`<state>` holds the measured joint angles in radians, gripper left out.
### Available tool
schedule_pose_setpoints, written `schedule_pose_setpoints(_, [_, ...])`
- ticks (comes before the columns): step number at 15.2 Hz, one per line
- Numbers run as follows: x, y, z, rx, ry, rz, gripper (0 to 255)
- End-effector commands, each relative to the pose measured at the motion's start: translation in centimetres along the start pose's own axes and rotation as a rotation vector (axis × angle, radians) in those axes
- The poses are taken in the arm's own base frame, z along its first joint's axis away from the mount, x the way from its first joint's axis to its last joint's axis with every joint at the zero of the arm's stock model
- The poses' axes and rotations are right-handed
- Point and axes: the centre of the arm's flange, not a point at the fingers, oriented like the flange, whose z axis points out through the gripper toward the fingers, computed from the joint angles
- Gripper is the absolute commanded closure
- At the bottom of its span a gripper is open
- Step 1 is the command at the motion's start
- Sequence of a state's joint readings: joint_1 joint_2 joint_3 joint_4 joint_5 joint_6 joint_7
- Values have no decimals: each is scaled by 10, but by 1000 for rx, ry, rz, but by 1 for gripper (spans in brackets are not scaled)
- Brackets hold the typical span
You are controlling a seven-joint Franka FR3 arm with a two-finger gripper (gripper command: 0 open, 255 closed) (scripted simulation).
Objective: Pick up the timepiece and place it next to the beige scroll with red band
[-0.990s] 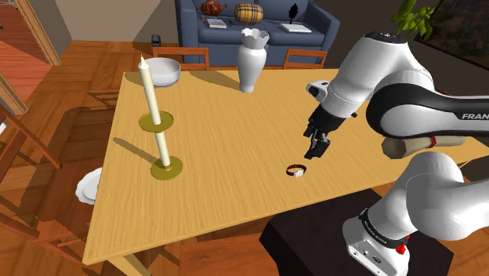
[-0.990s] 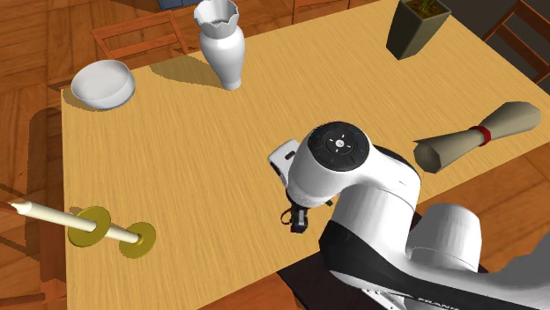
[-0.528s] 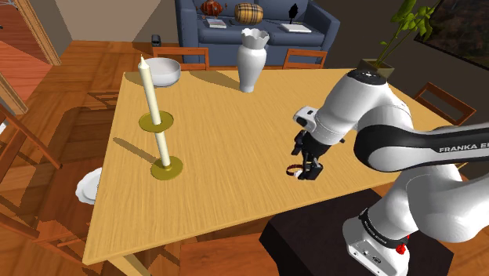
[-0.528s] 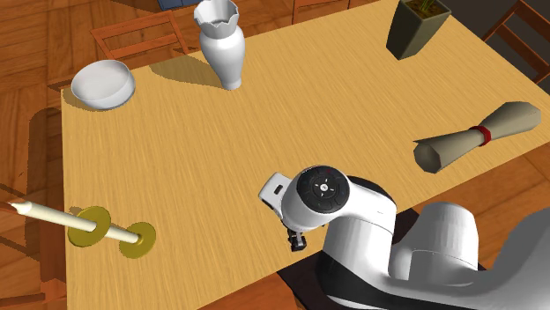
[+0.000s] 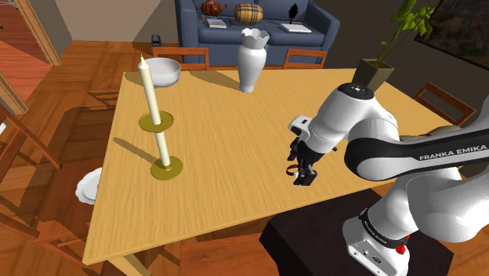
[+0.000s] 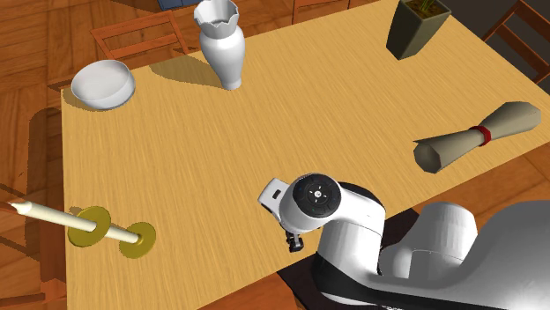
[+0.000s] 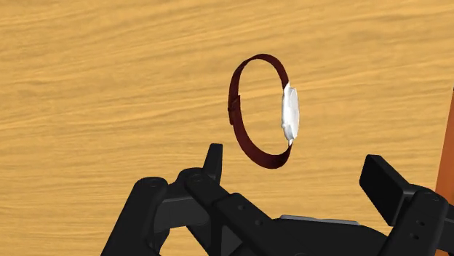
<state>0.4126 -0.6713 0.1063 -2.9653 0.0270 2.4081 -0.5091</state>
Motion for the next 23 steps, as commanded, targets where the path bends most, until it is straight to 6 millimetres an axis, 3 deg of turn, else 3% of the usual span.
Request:
schedule_pose_setpoints(1, [0, 0, 1, 0, 0, 0, 0])
schedule_pose_setpoints(5, [0, 0, 1, 0, 0, 0, 0])
schedule_pose_setpoints(6, [0, 0, 1, 0, 0, 0, 255])
schedule_pose_setpoints(15, [0, 0, 1, 0, 0, 0, 255])
schedule_pose_setpoints(23, [4, 4, -41, 0, 0, 0, 255])
